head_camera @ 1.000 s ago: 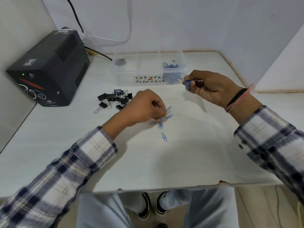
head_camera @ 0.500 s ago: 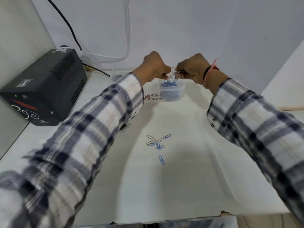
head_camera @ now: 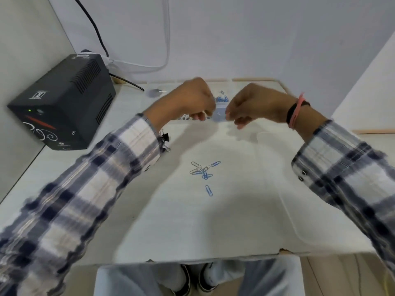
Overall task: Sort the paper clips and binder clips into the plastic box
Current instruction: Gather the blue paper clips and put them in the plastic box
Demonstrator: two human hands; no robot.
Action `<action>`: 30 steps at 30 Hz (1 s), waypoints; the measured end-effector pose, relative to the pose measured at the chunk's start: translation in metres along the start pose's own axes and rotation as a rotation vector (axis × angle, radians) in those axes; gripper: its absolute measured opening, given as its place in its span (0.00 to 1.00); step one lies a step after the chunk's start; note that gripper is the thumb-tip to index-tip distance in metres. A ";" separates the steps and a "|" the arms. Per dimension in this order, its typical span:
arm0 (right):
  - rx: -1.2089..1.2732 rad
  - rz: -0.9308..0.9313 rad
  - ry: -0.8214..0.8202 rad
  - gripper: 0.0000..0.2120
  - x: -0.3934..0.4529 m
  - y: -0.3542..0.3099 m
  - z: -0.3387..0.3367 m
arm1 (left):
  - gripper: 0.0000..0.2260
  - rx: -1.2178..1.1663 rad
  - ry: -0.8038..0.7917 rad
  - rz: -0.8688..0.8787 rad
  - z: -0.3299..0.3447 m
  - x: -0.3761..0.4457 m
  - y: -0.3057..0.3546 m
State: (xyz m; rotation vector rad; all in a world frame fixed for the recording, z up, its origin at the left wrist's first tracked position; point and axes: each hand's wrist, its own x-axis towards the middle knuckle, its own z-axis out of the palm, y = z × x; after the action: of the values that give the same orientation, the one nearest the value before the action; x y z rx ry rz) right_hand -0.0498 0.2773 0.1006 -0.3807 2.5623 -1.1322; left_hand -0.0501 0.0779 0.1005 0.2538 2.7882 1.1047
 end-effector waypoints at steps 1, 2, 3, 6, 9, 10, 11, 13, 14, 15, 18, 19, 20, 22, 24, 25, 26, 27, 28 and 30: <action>-0.091 -0.015 -0.070 0.12 -0.010 0.003 0.011 | 0.08 0.108 -0.078 0.007 0.004 -0.016 -0.005; -0.182 -0.027 -0.135 0.16 -0.020 0.006 0.023 | 0.13 0.218 -0.165 0.001 0.009 -0.033 -0.011; -0.287 -0.039 -0.187 0.22 -0.030 0.007 0.036 | 0.19 0.323 -0.252 -0.004 0.014 -0.050 -0.016; -0.570 -0.103 -0.263 0.29 -0.049 0.019 0.067 | 0.29 0.514 -0.401 0.023 0.032 -0.089 -0.034; -0.650 -0.117 -0.241 0.32 -0.052 0.034 0.084 | 0.31 0.560 -0.365 0.039 0.052 -0.105 -0.049; -0.642 -0.135 -0.224 0.31 -0.053 0.036 0.086 | 0.30 0.545 -0.310 0.050 0.056 -0.106 -0.052; -0.632 -0.157 -0.216 0.30 -0.055 0.036 0.088 | 0.28 0.516 -0.251 0.071 0.059 -0.107 -0.054; -0.613 -0.190 -0.191 0.30 -0.059 0.035 0.091 | 0.22 0.442 -0.157 0.118 0.061 -0.107 -0.055; -0.594 -0.202 -0.168 0.31 -0.061 0.035 0.092 | 0.19 0.404 -0.124 0.130 0.061 -0.107 -0.056; -0.576 -0.208 -0.147 0.30 -0.062 0.036 0.094 | 0.17 0.371 -0.101 0.130 0.061 -0.107 -0.056; -0.545 -0.236 -0.107 0.28 -0.062 0.038 0.102 | 0.12 0.314 -0.058 0.139 0.062 -0.106 -0.059; -0.535 -0.243 -0.088 0.28 -0.061 0.037 0.106 | 0.10 0.300 -0.046 0.142 0.063 -0.106 -0.060; -0.525 -0.257 -0.064 0.28 -0.061 0.037 0.110 | 0.09 0.290 -0.037 0.144 0.064 -0.106 -0.060; -0.510 -0.295 -0.017 0.27 -0.059 0.035 0.117 | 0.08 0.291 -0.026 0.146 0.065 -0.105 -0.061; -0.501 -0.325 0.019 0.25 -0.057 0.034 0.123 | 0.08 0.303 -0.014 0.146 0.067 -0.105 -0.063; -0.497 -0.330 0.035 0.23 -0.056 0.034 0.125 | 0.07 0.307 -0.006 0.146 0.068 -0.105 -0.065; -0.493 -0.330 0.048 0.19 -0.056 0.033 0.126 | 0.07 0.311 0.002 0.148 0.068 -0.106 -0.066; -0.489 -0.328 0.058 0.16 -0.056 0.032 0.127 | 0.07 0.315 0.009 0.150 0.069 -0.106 -0.068; -0.483 -0.329 0.068 0.14 -0.056 0.032 0.128 | 0.07 0.317 0.014 0.150 0.069 -0.107 -0.069; -0.474 -0.348 0.092 0.10 -0.055 0.031 0.131 | 0.06 0.311 0.018 0.145 0.069 -0.109 -0.070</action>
State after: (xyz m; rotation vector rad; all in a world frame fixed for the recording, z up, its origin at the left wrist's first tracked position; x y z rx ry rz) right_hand 0.0473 0.2303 0.0030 -0.9347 2.9110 -0.6300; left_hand 0.0616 0.0514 0.0094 0.4857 2.9891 0.6946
